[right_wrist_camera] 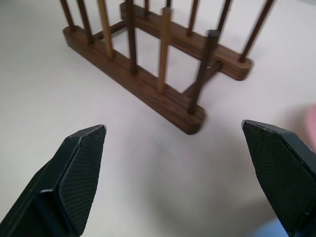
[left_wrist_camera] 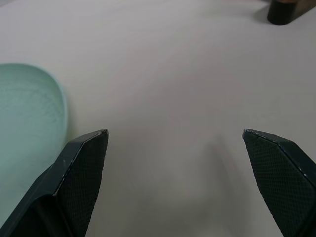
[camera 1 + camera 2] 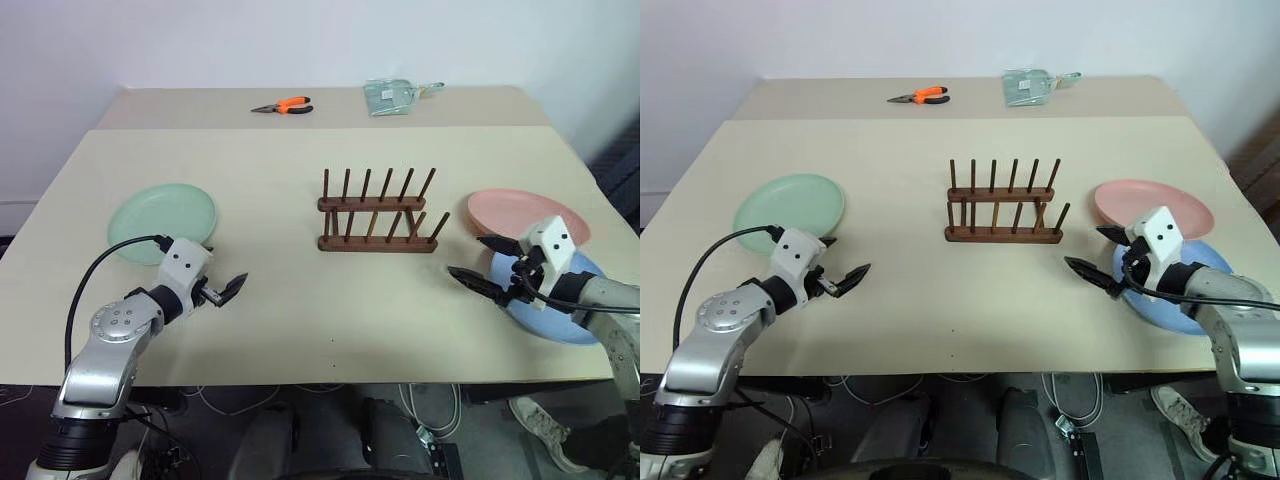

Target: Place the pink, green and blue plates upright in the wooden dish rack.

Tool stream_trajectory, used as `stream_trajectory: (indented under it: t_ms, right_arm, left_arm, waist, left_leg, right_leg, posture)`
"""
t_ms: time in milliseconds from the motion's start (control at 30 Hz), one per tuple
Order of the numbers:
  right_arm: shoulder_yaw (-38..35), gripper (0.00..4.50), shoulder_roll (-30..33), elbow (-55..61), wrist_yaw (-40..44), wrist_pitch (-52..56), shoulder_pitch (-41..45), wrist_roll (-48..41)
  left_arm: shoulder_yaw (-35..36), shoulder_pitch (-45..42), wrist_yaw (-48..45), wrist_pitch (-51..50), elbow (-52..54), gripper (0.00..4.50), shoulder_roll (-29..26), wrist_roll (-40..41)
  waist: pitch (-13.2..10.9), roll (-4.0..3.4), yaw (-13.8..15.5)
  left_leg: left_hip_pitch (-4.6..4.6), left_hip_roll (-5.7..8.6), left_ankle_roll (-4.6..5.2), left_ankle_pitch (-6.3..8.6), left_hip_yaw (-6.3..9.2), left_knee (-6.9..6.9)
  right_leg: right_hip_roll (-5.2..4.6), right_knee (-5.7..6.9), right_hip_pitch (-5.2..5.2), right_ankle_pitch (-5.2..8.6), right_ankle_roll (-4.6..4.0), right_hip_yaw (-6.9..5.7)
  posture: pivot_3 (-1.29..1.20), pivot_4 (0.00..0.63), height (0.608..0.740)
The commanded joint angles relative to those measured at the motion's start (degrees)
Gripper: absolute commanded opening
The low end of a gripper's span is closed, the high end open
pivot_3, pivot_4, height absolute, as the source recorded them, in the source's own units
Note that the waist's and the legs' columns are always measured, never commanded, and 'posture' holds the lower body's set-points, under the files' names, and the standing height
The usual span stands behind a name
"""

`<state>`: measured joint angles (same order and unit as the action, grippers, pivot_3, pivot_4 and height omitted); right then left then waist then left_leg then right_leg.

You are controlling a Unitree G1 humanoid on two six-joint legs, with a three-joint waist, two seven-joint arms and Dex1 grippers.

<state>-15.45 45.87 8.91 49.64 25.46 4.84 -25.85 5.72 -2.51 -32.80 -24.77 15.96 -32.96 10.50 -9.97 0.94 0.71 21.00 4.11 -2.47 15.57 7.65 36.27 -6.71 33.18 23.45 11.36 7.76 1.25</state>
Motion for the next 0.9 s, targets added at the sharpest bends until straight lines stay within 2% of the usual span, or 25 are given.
stream_trajectory:
  t_ms: [33,167,300,433,567,700,800,900]
  right_arm:
    - [0.04,4.5,-0.67,0.79,-1.36,-2.07,1.69,1.19]
    - [0.35,4.5,-1.05,1.78,-2.23,-1.45,1.8,1.16]
    - [1.73,4.5,-0.4,6.95,-1.14,1.93,-0.94,-0.4]
    - [3.39,4.5,-2.56,11.01,-4.44,2.14,-3.27,1.21]
    - [4.39,4.5,-5.28,16.41,-8.3,2.12,-7.43,2.19]
    - [3.55,4.5,-7.74,22.09,-12.24,3.25,-11.47,2.3]
    - [2.92,4.5,-8.78,25.85,-14.71,4.48,-13.91,1.97]
    - [2.8,4.5,-9.03,27.86,-15.91,5.22,-15.53,2.16]
  left_arm:
    - [-0.48,0.21,0.32,1.81,0.36,4.46,0.38,-0.59]
    - [-2.23,-2.24,-1.22,3.31,-2.75,4.46,0.93,-0.18]
    - [-7.95,-10.9,-9.14,4.75,-10.38,4.46,2.24,1.49]
    - [-15.18,-21.17,-15.22,8.71,-22.29,4.46,4.27,-2.35]
    - [-21.41,-34.94,-19.27,16.54,-42.01,4.46,10.72,-7.03]
    - [-23.14,-43.27,-20.88,23.12,-57.46,4.46,15.87,-9.99]
    - [-22.73,-46.45,-21.38,26.76,-64.74,4.46,18.97,-10.71]
    - [-22.23,-47.27,-22.72,28.92,-68.05,3.09,20.39,-10.95]
  waist:
    - [0.0,0.0,-0.01]
    - [0.0,0.0,0.05]
    - [0.0,0.0,0.31]
    - [0.02,0.02,0.06]
    - [0.02,0.04,0.06]
    - [0.02,0.04,0.11]
    - [0.03,0.06,0.14]
    - [0.04,0.06,0.17]
  left_leg:
    - [0.0,0.0,0.0,0.0,0.0,0.0]
    - [-0.01,0.0,0.0,0.0,0.0,-0.02]
    - [0.08,0.02,0.0,0.0,0.05,0.07]
    - [0.17,0.04,0.0,0.0,0.07,0.17]
    - [0.19,0.04,0.02,0.01,0.06,0.16]
    - [0.27,0.06,0.05,0.03,0.07,0.28]
    - [0.29,0.07,0.12,0.06,0.07,0.33]
    - [0.3,0.08,0.14,0.08,0.1,0.43]
  right_leg:
    - [0.0,0.0,0.0,-0.01,-0.01,0.0]
    - [0.01,0.01,0.01,-0.01,-0.01,-0.01]
    - [0.0,0.01,0.01,-0.03,-0.05,-0.08]
    - [0.01,0.01,0.01,-0.14,0.09,-0.12]
    - [0.02,0.01,0.05,-0.15,0.13,-0.14]
    - [0.01,0.0,0.04,-0.13,0.18,-0.15]
    - [-0.01,-0.01,0.03,-0.06,0.3,-0.15]
    - [-0.01,0.0,-0.01,-0.01,0.39,-0.16]
  posture:
    - [0.0,0.15,0.74]
    - [0.0,0.15,0.74]
    - [0.0,0.15,0.74]
    - [0.0,0.15,0.74]
    - [0.0,0.15,0.74]
    - [0.0,0.15,0.74]
    - [0.0,0.15,0.74]
    - [0.0,0.15,0.74]
